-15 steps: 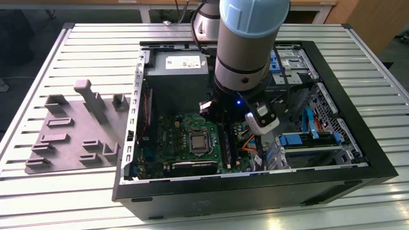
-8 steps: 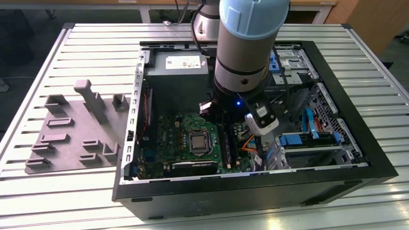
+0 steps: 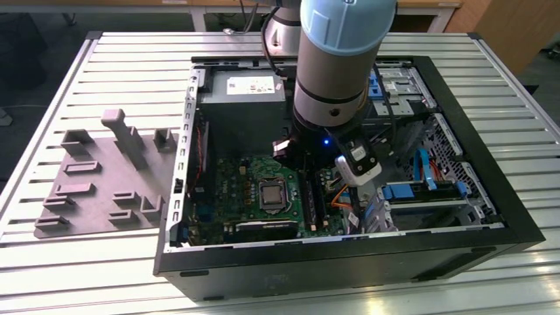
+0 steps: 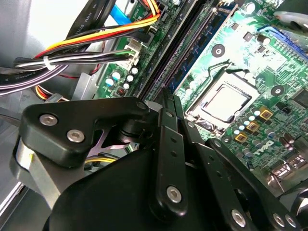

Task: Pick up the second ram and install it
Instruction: 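Insert the second ram into the second slot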

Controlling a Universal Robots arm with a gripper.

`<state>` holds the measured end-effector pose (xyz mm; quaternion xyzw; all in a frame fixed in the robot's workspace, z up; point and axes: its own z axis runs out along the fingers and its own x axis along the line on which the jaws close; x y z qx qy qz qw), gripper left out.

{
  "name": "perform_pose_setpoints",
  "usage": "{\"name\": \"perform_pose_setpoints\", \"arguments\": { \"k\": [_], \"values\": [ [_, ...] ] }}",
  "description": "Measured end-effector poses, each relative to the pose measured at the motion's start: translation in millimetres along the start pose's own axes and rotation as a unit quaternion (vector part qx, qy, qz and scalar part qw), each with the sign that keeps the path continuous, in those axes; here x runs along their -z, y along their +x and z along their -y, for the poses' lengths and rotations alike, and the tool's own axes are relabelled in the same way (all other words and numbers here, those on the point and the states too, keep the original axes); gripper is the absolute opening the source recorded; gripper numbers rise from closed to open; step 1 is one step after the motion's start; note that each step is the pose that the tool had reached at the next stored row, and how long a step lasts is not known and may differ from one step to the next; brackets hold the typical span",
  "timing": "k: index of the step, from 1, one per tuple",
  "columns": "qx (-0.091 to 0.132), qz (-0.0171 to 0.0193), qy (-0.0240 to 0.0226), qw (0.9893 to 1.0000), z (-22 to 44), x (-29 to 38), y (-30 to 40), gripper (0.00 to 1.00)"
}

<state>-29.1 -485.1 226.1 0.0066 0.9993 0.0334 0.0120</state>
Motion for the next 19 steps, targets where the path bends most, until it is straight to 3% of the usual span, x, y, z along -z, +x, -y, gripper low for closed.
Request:
{"name": "perform_pose_setpoints", "arguments": {
  "k": [19],
  "values": [
    [0.0, 0.0, -0.0015, 1.0, -0.6, -0.4, 0.5, 0.12]
  ]
}}
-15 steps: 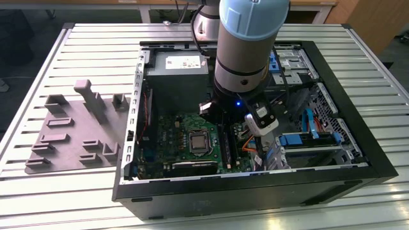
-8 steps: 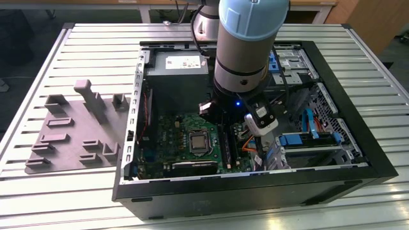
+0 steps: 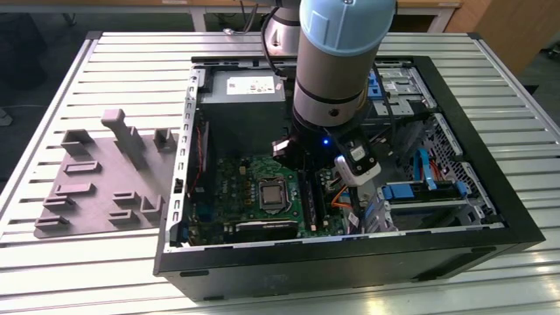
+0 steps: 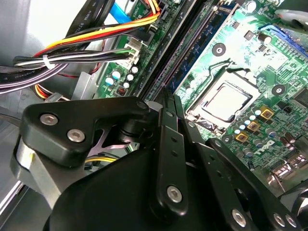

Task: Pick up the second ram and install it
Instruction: 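Insert the second ram into the second slot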

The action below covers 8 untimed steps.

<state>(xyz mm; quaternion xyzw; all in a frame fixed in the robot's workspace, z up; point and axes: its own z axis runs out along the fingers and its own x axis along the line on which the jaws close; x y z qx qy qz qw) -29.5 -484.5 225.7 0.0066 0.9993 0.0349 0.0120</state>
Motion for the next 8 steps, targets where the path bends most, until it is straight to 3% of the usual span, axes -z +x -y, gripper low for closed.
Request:
{"name": "perform_pose_setpoints", "arguments": {
  "k": [8],
  "values": [
    [0.0, 0.0, 0.0, 1.0, -0.3, 0.3, 0.0, 0.12]
  ]
}}
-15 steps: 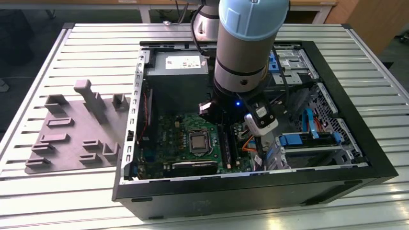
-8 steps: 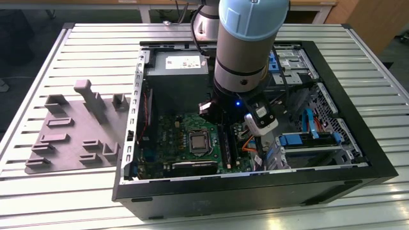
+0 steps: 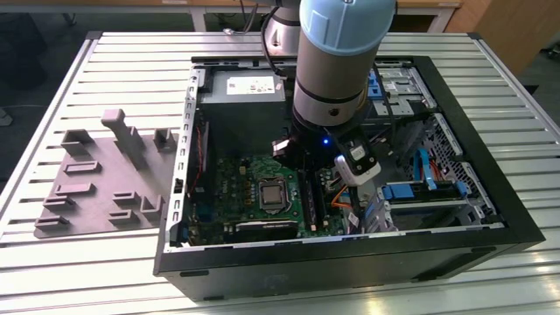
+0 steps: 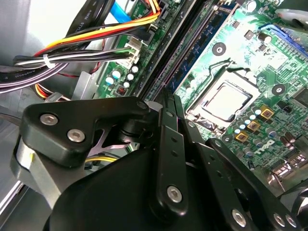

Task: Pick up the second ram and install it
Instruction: 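Insert the second ram into the second slot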

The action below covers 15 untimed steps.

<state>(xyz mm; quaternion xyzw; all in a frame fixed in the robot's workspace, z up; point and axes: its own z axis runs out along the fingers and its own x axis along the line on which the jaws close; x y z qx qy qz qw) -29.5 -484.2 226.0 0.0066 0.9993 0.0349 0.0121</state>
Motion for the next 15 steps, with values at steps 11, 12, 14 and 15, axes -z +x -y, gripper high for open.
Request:
{"name": "perform_pose_setpoints", "arguments": {
  "k": [11, 12, 14, 15],
  "values": [
    [0.0, 0.0, 0.0, 1.0, -1.5, -0.1, 0.0, 0.12],
    [0.0, 0.0, 0.0, 1.0, -1.5, -0.1, 0.0, 0.12],
    [0.0, 0.0, 0.0, 1.0, -1.5, -0.1, 0.1, 0.12],
    [0.0, 0.0, 0.0, 1.0, -1.5, -0.1, 0.4, 0.12]
  ]
}}
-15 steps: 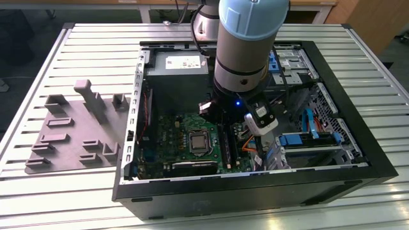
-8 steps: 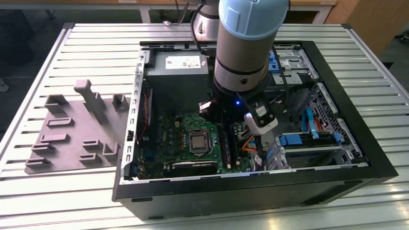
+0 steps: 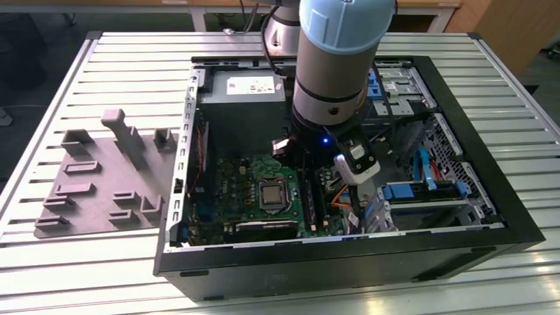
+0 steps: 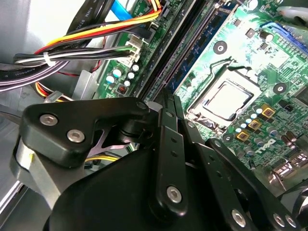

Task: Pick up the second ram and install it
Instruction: 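Insert the second ram into the second slot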

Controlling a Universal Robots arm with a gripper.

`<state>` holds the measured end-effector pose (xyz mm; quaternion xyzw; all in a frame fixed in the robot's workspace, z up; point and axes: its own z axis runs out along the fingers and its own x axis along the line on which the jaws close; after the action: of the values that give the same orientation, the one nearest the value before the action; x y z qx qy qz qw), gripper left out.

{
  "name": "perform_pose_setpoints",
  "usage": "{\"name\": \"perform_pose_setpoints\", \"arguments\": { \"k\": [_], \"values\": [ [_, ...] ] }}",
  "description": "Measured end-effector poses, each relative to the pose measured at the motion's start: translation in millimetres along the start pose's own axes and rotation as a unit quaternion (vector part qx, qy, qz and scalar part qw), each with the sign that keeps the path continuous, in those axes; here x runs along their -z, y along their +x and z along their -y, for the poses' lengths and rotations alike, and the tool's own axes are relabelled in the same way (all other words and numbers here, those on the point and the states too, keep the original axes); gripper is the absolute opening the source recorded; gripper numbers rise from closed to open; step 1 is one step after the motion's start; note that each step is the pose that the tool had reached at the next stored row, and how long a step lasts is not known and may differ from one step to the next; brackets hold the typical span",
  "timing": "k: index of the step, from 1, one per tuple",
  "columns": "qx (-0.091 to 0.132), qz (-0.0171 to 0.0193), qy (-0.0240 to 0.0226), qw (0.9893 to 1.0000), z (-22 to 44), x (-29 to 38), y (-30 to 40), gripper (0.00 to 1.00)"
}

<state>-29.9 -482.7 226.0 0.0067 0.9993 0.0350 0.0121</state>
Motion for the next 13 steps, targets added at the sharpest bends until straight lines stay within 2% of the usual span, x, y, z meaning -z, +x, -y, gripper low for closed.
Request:
{"name": "perform_pose_setpoints", "arguments": {
  "k": [13],
  "values": [
    [0.0, 0.0002, 0.0, 1.0, 0.0, -0.1, 0.9, 0.12]
  ]
}}
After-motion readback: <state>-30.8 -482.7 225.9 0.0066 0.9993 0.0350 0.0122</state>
